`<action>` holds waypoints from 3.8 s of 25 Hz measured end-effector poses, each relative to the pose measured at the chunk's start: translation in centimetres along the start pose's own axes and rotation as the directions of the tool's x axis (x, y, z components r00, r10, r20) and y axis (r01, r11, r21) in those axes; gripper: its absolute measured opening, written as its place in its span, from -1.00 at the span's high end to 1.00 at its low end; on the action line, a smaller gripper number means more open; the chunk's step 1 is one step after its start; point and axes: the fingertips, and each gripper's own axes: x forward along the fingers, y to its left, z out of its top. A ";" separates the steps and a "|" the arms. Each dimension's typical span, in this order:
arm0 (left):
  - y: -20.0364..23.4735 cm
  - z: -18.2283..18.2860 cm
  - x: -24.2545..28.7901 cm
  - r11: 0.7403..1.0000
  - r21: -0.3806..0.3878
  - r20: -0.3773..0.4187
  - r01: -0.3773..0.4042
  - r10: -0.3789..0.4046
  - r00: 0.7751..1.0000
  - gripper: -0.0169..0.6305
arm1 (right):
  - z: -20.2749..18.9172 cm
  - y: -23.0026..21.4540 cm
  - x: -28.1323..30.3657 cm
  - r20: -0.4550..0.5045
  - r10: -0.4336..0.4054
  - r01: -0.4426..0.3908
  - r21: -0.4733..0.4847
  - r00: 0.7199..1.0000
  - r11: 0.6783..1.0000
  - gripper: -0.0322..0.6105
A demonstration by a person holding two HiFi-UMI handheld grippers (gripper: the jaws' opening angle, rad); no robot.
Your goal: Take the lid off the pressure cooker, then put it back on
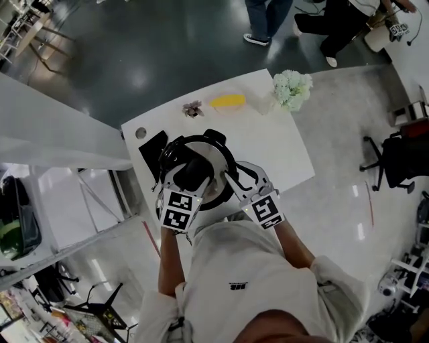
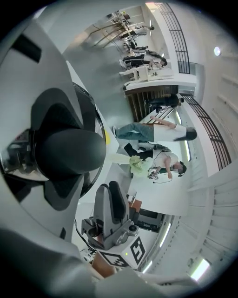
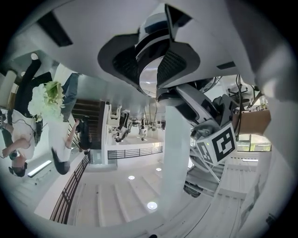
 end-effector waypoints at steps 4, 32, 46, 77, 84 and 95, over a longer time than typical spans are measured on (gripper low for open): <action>-0.1 0.1 0.0 0.998 0.040 -0.006 0.040 -0.040 0.999 0.07 | 0.0 -0.1 -0.1 -0.002 -0.031 0.031 0.008 1.000 0.999 0.52; -0.5 -0.4 0.2 0.946 0.225 -0.037 0.233 -0.230 0.972 0.07 | -0.8 1.2 -0.7 -0.033 -0.198 0.200 0.057 0.980 0.978 0.52; -0.7 -0.3 0.1 0.929 0.267 -0.053 0.257 -0.252 0.966 0.07 | -1.1 1.4 -1.8 -0.045 -0.269 0.272 0.070 0.962 0.960 0.52; -0.6 1.3 -1.9 0.942 0.242 0.033 0.233 -0.248 0.968 0.07 | 0.2 2.2 -3.0 -0.025 -0.327 0.328 0.056 0.945 0.943 0.53; -0.8 2.0 -2.9 0.939 0.253 0.060 0.233 -0.256 0.965 0.07 | 0.7 2.1 -3.0 0.017 -0.330 0.330 0.005 0.944 0.944 0.53; -1.5 4.5 -2.9 0.953 0.246 0.084 0.179 -0.205 0.975 0.07 | 1.3 -0.5 -4.4 0.052 -0.307 0.308 -0.004 0.950 0.952 0.53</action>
